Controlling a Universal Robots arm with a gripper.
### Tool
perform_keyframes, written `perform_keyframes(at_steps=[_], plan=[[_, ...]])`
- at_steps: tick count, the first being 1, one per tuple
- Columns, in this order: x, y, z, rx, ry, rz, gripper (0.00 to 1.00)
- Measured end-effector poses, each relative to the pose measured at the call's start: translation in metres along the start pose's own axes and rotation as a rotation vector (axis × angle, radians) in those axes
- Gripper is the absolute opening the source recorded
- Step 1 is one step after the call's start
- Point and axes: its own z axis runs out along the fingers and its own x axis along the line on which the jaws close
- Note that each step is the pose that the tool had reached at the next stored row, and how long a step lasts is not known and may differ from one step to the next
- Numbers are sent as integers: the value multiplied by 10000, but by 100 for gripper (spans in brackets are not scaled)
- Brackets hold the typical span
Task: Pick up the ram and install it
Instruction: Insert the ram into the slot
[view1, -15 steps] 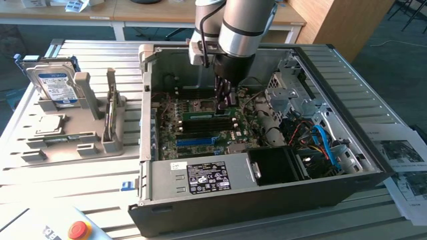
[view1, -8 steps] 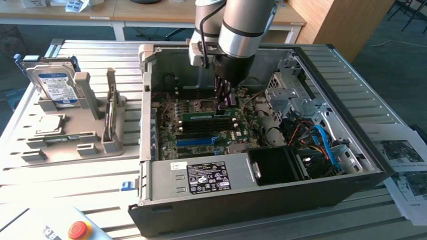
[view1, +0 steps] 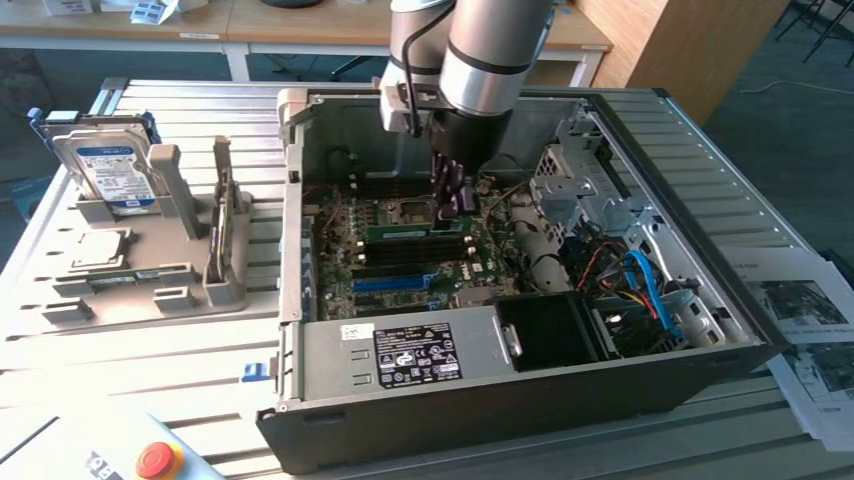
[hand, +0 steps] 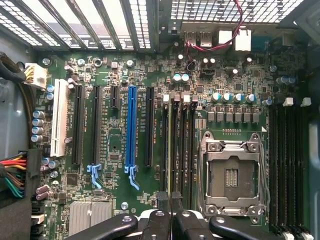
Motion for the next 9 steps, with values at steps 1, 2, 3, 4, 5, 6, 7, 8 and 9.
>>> perform_keyframes(at_steps=[1,2,3,4,5,6,7,8,9], plan=[[0,-4,-1,-1,1,0,11],[0,-5,-1,0,1,0,11],[0,-4,0,0,0,1,11],[0,-4,0,0,1,1,11],[0,-5,0,0,0,1,11],[-1,-5,2,1,-1,1,11],[-1,-6,9,0,-1,0,11],[-1,-6,17,0,-1,1,11],[0,-7,28,0,0,0,11]])
